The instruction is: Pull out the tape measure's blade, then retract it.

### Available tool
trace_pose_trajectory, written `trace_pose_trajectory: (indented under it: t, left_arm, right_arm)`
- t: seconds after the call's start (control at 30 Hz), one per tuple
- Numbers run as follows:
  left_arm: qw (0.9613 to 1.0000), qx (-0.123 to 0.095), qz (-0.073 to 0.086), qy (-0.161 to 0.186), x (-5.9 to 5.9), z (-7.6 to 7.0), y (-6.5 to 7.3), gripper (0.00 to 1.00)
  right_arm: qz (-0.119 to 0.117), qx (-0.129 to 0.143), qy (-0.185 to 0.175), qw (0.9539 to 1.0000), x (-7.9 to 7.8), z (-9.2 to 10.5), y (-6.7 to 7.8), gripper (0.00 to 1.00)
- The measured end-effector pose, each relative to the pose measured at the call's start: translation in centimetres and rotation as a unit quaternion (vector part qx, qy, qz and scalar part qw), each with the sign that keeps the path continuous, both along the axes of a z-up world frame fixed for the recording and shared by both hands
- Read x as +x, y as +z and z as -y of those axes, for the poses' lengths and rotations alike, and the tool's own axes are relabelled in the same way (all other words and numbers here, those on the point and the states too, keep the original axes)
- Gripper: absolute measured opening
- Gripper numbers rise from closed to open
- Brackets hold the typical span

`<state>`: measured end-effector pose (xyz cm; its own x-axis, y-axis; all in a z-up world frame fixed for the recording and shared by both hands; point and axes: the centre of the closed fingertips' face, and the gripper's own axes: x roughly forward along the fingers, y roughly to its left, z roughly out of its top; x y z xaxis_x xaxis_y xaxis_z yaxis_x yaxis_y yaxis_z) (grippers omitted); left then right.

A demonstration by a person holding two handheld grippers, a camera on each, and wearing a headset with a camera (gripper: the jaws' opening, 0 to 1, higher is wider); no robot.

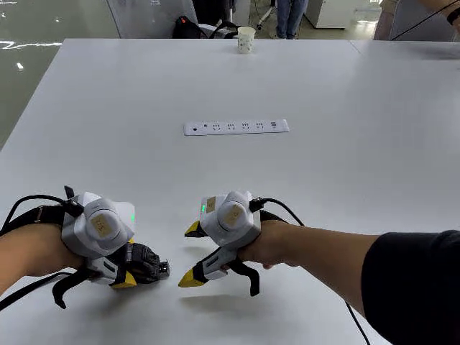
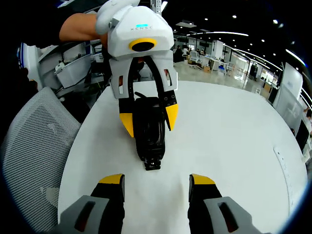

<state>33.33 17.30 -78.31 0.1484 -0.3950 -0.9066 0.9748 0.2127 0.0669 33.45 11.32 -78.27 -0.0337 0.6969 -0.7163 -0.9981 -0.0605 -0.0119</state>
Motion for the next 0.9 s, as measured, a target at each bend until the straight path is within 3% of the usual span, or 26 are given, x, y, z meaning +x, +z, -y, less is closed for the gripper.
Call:
trace_pose_trajectory:
  t: [0.23,0.43,0.67,0.8,0.87,0.9]
  left_arm:
    - [0.9998,-0.015,0.004,0.009,0.1,0.1,0.1,0.33]
    - [0.9998,-0.017,0.004,0.01,0.0,0.2,0.1,0.33]
    - [0.9995,-0.026,0.009,0.015,0.1,0.3,0.2,0.33]
    - [0.9994,-0.029,0.007,0.015,0.3,0.2,0.2,0.33]
    - [0.9994,-0.03,0.005,0.014,0.3,0.3,0.1,0.33]
    - [0.9994,-0.031,0.005,0.015,0.4,0.3,0.1,0.33]
  right_arm:
    - [0.0,-0.001,0.005,1.0,0.0,-0.4,0.0,0.41]
    - [-0.011,-0.008,0.0,0.9999,0.3,-1.1,-0.9,0.35]
    - [-0.019,-0.011,0.016,0.9996,-0.5,-2.3,-1.7,0.27]
    - [-0.02,-0.003,-0.004,0.9998,0.0,-2.9,-1.8,0.19]
    - [-0.012,-0.009,0.019,0.9997,-0.3,-2.9,-2.0,0.14]
    - [-0.018,-0.012,0.019,0.9996,-0.5,-2.9,-2.2,0.13]
